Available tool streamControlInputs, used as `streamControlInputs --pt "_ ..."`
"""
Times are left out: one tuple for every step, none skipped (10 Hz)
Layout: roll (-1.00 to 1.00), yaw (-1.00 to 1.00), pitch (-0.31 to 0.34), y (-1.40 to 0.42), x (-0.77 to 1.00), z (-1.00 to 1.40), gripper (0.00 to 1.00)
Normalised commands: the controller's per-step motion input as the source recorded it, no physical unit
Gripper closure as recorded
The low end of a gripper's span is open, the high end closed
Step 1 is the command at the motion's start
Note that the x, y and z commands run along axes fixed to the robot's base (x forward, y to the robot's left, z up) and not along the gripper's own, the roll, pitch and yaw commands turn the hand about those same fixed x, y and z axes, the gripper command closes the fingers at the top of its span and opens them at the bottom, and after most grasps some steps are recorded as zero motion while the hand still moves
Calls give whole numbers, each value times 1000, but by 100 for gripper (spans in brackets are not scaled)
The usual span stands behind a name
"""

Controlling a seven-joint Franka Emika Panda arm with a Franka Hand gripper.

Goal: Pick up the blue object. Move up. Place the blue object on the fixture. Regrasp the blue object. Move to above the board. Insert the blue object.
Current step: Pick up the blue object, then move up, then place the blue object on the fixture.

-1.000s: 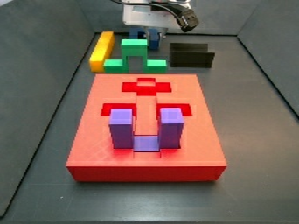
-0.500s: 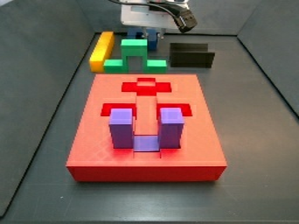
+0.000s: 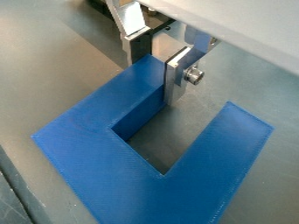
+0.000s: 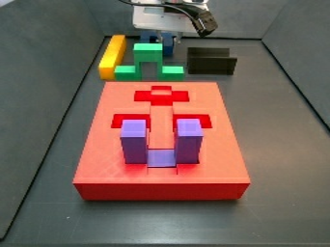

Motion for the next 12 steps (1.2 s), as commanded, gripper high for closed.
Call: streamControlInputs --pt "0 0 0 0 0 0 100" --pt "0 0 0 0 0 0 100" --pt "0 0 0 0 0 0 100" --pt "0 0 0 0 0 0 100" --pt "0 0 0 0 0 833 100" --pt "4 -33 -6 18 11 843 100" --pt "8 -41 11 10 -34 493 100" --pt "14 -35 1 10 -21 277 100" --pt "-77 0 -20 0 0 -29 100" --pt "-400 -186 -63 0 206 0 100" --pt "-686 -237 0 -94 671 360 100" --pt "-534 -217 140 -211 866 729 100"
